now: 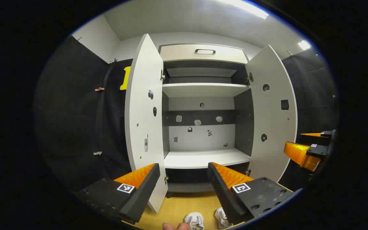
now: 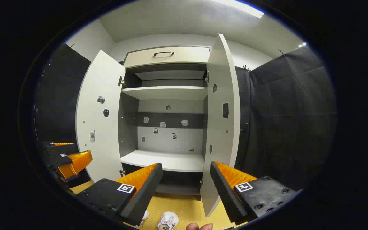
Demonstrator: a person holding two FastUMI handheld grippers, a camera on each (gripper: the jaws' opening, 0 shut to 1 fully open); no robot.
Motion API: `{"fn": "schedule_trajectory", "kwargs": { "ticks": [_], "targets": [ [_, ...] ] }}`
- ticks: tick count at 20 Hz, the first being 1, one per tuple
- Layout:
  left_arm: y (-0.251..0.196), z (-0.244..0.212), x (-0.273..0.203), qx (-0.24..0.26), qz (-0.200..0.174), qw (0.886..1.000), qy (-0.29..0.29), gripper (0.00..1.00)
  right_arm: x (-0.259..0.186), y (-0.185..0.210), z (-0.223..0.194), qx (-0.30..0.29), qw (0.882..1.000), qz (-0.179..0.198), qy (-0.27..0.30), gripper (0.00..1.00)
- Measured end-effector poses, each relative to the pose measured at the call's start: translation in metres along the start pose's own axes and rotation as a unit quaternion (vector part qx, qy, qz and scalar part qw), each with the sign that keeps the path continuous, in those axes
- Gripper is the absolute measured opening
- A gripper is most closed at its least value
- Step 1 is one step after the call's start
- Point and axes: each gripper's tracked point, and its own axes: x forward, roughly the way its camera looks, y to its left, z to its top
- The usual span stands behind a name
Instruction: Grab one shoe with the right hand and put it into the shoe cabinet, grab the other shoe with the left hand and put it into the shoe cabinet; then close the right door with the right hand and the left door with the left hand.
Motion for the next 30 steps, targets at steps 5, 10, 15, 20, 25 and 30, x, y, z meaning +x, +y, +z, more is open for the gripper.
{"fn": "schedule_trajectory", "kwargs": {
  "ticks": [5, 10, 15, 20, 25, 30],
  "targets": [
    [-0.003, 0.003, -0.003, 0.005, -0.002, 1.0, -0.003, 0.95, -0.003, -0.001, 0.001, 0.001, 1.0, -0.002, -0.001, 0.98],
    [-0.001, 0.003, -0.005, 0.005, 0.0, 1.0, -0.003, 0.95, -0.005, 0.001, 0.003, 0.003, 1.0, 0.002, -0.002, 0.98],
    [-0.001, 0.007, -0.008, 0.006, 0.001, 1.0, -0.008, 0.95, -0.007, 0.003, 0.004, 0.006, 1.0, 0.005, -0.003, 0.98],
    [0.003, 0.008, -0.014, 0.007, 0.004, 1.0, -0.013, 0.95, -0.01, 0.009, -0.001, 0.007, 1.0, 0.011, 0.006, 0.98],
    [0.012, 0.003, -0.019, 0.01, 0.013, 1.0, -0.012, 0.95, -0.014, 0.031, -0.054, 0.014, 0.998, 0.035, 0.059, 0.98],
    [0.02, -0.008, -0.024, 0.012, 0.022, 1.0, -0.006, 0.95, -0.025, 0.063, -0.15, 0.026, 0.986, 0.075, 0.146, 0.98]
  ]
}}
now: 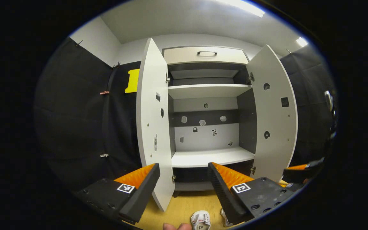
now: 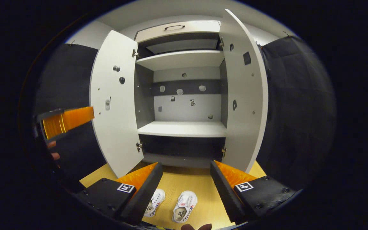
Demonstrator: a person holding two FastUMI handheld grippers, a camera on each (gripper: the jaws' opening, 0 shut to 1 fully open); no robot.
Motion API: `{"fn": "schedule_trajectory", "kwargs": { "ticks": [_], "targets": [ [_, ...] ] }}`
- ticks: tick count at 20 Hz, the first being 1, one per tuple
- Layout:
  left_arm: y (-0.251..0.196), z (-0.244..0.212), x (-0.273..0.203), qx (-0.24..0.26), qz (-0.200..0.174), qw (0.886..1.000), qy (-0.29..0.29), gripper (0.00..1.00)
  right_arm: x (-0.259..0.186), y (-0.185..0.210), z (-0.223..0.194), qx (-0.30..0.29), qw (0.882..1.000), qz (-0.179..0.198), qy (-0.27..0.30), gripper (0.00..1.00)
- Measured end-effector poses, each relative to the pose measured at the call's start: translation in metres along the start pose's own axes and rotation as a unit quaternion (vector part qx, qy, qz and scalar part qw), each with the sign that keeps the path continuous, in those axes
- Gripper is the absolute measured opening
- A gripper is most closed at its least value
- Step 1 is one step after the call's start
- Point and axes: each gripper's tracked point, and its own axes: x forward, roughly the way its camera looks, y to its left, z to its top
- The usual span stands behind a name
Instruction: Grab one shoe with the right hand and put it into the shoe cabinet, grab the other shoe with the left hand and put it into the shoe cabinet; then close the right door with the right hand and the left door with the left hand.
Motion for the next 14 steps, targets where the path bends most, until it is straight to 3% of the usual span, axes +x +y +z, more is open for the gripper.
{"fn": "schedule_trajectory", "kwargs": {
  "ticks": [7, 11, 14],
  "targets": [
    [0.014, -0.017, -0.006, -0.003, 0.016, 1.0, 0.016, 0.95, 0.016, 0.025, -0.14, 0.033, 0.99, 0.04, 0.131, 0.98],
    [0.022, -0.029, -0.007, -0.002, 0.026, 0.999, 0.029, 0.95, 0.027, 0.035, -0.213, 0.077, 0.973, 0.047, 0.212, 0.99],
    [0.026, -0.037, -0.007, 0.003, 0.029, 0.999, 0.037, 0.95, 0.039, 0.041, -0.258, 0.096, 0.96, 0.046, 0.258, 0.89]
  ]
}}
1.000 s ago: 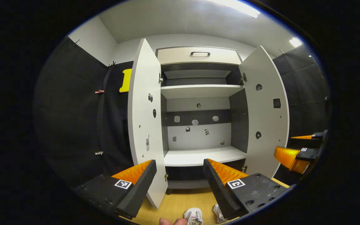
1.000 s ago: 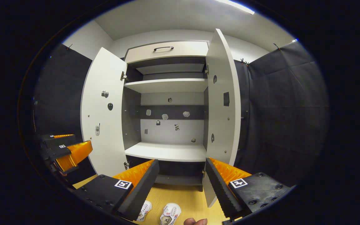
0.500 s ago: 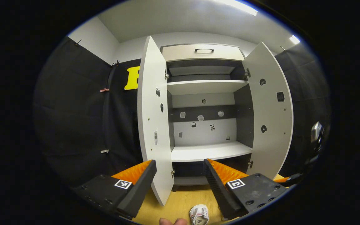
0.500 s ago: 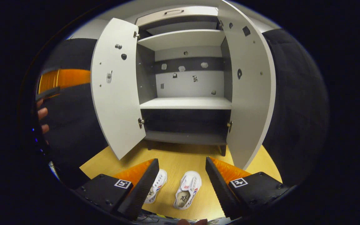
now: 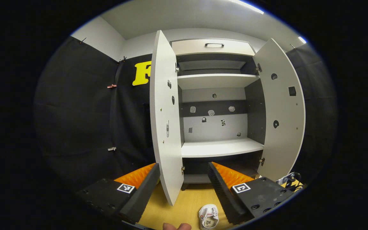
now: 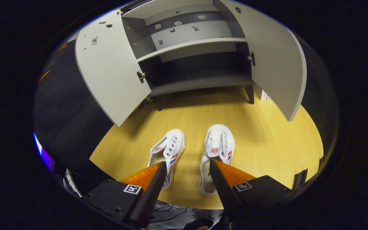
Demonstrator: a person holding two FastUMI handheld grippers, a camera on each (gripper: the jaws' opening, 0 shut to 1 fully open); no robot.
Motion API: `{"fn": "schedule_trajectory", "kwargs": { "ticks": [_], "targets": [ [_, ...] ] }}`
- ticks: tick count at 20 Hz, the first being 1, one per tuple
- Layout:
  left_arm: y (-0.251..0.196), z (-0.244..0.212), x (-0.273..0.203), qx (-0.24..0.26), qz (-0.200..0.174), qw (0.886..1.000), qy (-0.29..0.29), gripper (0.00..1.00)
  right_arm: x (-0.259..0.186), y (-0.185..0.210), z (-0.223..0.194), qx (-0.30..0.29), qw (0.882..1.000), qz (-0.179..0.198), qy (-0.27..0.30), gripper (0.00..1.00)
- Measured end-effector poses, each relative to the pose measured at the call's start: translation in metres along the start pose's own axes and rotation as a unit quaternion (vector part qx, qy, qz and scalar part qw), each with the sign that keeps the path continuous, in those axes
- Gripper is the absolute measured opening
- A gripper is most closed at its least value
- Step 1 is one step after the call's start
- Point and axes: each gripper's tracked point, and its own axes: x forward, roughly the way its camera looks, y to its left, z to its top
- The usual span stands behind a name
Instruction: Grab one shoe with the right hand and put it into the shoe cabinet, grab the other shoe with the left hand and put it into the shoe cabinet; then close the right door with the right hand and the left door with the left hand.
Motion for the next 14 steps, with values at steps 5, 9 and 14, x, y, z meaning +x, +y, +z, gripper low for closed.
{"fn": "schedule_trajectory", "kwargs": {
  "ticks": [5, 9, 14],
  "targets": [
    [0.005, -0.011, 0.008, 0.005, 0.003, 1.0, 0.016, 0.95, 0.048, -0.026, -0.024, -0.014, 0.998, -0.057, 0.028, 0.86],
    [0.01, -0.014, 0.018, 0.009, 0.005, 1.0, 0.02, 0.95, 0.077, -0.03, -0.026, -0.022, 0.996, -0.077, 0.025, 0.83],
    [0.017, -0.012, 0.026, 0.006, 0.006, 1.0, 0.016, 0.94, 0.101, -0.046, -0.015, -0.016, 0.994, -0.109, 0.002, 0.57]
  ]
}}
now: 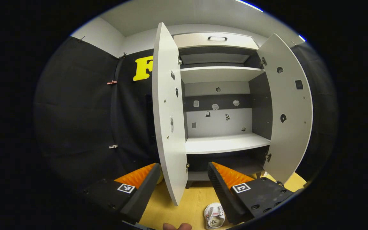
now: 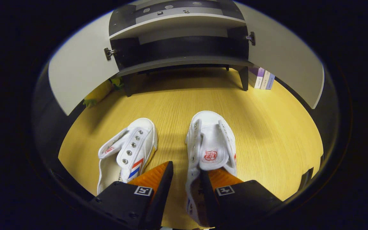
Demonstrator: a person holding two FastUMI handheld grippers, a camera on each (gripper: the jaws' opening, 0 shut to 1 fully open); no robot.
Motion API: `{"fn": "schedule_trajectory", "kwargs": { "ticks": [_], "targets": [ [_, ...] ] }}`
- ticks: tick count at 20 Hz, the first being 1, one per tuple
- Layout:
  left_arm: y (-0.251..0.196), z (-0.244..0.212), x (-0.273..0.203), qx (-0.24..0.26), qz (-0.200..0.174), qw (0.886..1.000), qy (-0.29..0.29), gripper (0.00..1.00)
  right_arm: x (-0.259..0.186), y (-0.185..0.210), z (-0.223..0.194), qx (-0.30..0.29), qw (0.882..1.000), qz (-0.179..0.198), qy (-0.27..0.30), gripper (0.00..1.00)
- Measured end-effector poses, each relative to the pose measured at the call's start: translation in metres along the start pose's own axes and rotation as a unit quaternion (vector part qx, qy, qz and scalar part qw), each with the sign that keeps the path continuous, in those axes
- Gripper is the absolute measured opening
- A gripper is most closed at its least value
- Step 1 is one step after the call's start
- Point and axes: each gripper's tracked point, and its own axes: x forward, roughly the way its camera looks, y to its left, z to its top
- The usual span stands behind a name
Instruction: Grab one shoe with the right hand and put it into the shoe cabinet, grab the other shoe with the left hand and put it into the shoe cabinet; then close the right door with the right hand and the left door with the left hand.
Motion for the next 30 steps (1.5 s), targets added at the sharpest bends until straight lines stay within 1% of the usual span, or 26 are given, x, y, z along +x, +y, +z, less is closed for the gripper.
{"fn": "schedule_trajectory", "kwargs": {
  "ticks": [1, 2, 4, 5, 6, 7, 8, 9, 10, 11, 12, 14, 16, 19, 22, 27, 30],
  "targets": [
    [0.001, 0.0, 0.001, 0.002, 0.0, 1.0, 0.001, 0.94, 0.006, -0.004, 0.003, 0.001, 1.0, -0.005, -0.008, 0.54],
    [0.003, -0.001, 0.002, 0.003, 0.001, 1.0, 0.001, 0.94, 0.009, -0.008, 0.005, 0.002, 1.0, -0.009, -0.011, 0.49],
    [0.006, -0.001, 0.003, 0.005, 0.001, 1.0, 0.0, 0.94, 0.016, -0.013, 0.012, 0.004, 1.0, -0.015, -0.024, 0.49],
    [0.007, -0.002, 0.004, 0.004, 0.001, 1.0, 0.001, 0.94, 0.023, -0.013, 0.015, 0.008, 1.0, -0.005, -0.026, 0.49],
    [0.007, -0.003, 0.004, 0.004, 0.002, 1.0, 0.001, 0.94, 0.019, -0.009, 0.02, 0.005, 1.0, 0.008, -0.03, 0.41],
    [0.008, -0.004, 0.004, 0.003, 0.001, 1.0, 0.002, 0.94, 0.025, -0.004, 0.014, 0.002, 1.0, 0.023, -0.018, 0.41],
    [0.009, -0.005, 0.005, 0.002, 0.002, 1.0, 0.003, 0.94, 0.025, -0.003, 0.017, -0.005, 0.999, 0.03, -0.021, 0.14],
    [0.01, -0.005, 0.006, 0.001, 0.002, 1.0, 0.004, 0.94, 0.026, -0.002, 0.015, -0.012, 0.999, 0.039, -0.01, 0.14],
    [0.011, -0.006, 0.006, -0.001, 0.004, 1.0, 0.003, 0.94, 0.024, -0.003, 0.016, -0.014, 0.999, 0.049, -0.009, 0.09],
    [0.012, -0.005, 0.007, -0.005, 0.003, 1.0, 0.003, 0.94, 0.025, -0.004, 0.016, -0.01, 0.998, 0.06, -0.002, 0.09],
    [0.012, -0.006, 0.006, -0.009, 0.002, 1.0, 0.003, 0.94, 0.021, -0.005, 0.018, 0.002, 0.998, 0.065, 0.002, 0.05],
    [0.012, -0.007, 0.007, -0.012, 0.001, 1.0, 0.004, 0.94, 0.016, -0.011, 0.025, 0.002, 0.998, 0.067, 0.001, 0.05],
    [0.01, -0.006, 0.007, -0.014, 0.0, 1.0, 0.001, 0.94, 0.001, -0.011, 0.035, 0.007, 0.997, 0.071, -0.004, 0.05],
    [0.008, -0.004, 0.008, -0.018, -0.003, 1.0, -0.004, 0.94, -0.028, -0.003, 0.065, 0.007, 0.996, 0.083, -0.031, 0.05],
    [0.004, -0.004, 0.007, -0.021, -0.008, 1.0, -0.008, 0.95, -0.06, 0.011, 0.109, 0.009, 0.994, 0.096, -0.054, 0.05],
    [-0.002, -0.002, 0.009, -0.032, -0.019, 0.999, -0.016, 0.94, -0.104, 0.022, 0.195, 0.002, 0.993, 0.083, -0.089, 0.05],
    [-0.009, -0.002, 0.011, -0.036, -0.027, 0.999, -0.017, 0.94, -0.127, 0.033, 0.255, 0.005, 0.988, 0.09, -0.124, 0.05]
  ]
}}
